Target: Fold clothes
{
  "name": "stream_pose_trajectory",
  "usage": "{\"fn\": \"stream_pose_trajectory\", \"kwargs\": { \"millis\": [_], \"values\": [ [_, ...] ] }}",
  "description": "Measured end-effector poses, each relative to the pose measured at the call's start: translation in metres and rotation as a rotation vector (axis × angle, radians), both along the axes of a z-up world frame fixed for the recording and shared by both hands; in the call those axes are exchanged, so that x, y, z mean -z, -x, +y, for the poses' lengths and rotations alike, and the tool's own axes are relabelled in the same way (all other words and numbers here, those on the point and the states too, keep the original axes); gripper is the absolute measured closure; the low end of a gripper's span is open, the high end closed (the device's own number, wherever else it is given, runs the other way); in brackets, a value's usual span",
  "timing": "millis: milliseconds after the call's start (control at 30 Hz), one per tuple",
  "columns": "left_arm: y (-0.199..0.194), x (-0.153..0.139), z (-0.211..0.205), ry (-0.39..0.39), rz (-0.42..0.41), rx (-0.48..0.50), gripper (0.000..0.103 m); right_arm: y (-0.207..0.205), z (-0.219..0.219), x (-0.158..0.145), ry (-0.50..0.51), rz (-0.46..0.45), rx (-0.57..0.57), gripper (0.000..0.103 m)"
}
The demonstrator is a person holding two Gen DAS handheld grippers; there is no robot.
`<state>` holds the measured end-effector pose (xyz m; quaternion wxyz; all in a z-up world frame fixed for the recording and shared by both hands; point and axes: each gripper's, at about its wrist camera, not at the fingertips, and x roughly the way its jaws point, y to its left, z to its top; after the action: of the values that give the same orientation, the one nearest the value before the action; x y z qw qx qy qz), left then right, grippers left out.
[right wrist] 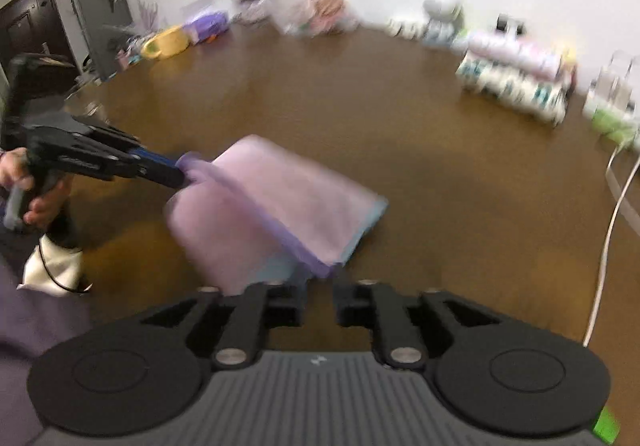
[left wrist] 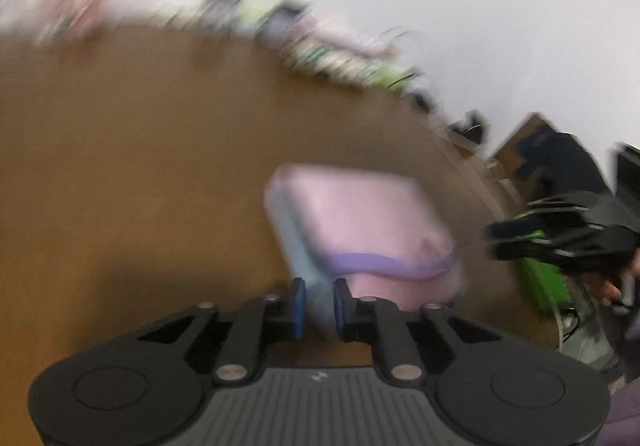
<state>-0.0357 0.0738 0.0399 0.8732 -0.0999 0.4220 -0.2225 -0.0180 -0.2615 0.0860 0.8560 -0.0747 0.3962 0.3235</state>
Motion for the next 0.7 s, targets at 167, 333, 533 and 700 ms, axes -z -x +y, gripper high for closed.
{"fn": "stream_pose_trajectory", "kwargs": {
  "millis": [167, 333, 533, 700],
  "values": [
    [0.005, -0.037, 0.002, 0.1, -0.199, -0.008, 0.042, 0.023, 0.017, -0.01, -0.073, -0.108, 0.043, 0.061],
    [-0.02, -0.024, -0.04, 0.031, -0.178, 0.018, 0.06, 0.016, 0.061, 0.014, -0.082, -0.168, 0.135, 0.062],
    [-0.015, 0.012, -0.063, -0.144, -0.197, -0.036, 0.065, 0.041, 0.093, 0.05, -0.011, -0.231, 0.185, 0.062],
    [0.001, -0.002, -0.058, -0.129, -0.26, -0.091, 0.062, 0.069, 0.092, 0.04, -0.042, -0.313, 0.219, 0.061]
  ]
}}
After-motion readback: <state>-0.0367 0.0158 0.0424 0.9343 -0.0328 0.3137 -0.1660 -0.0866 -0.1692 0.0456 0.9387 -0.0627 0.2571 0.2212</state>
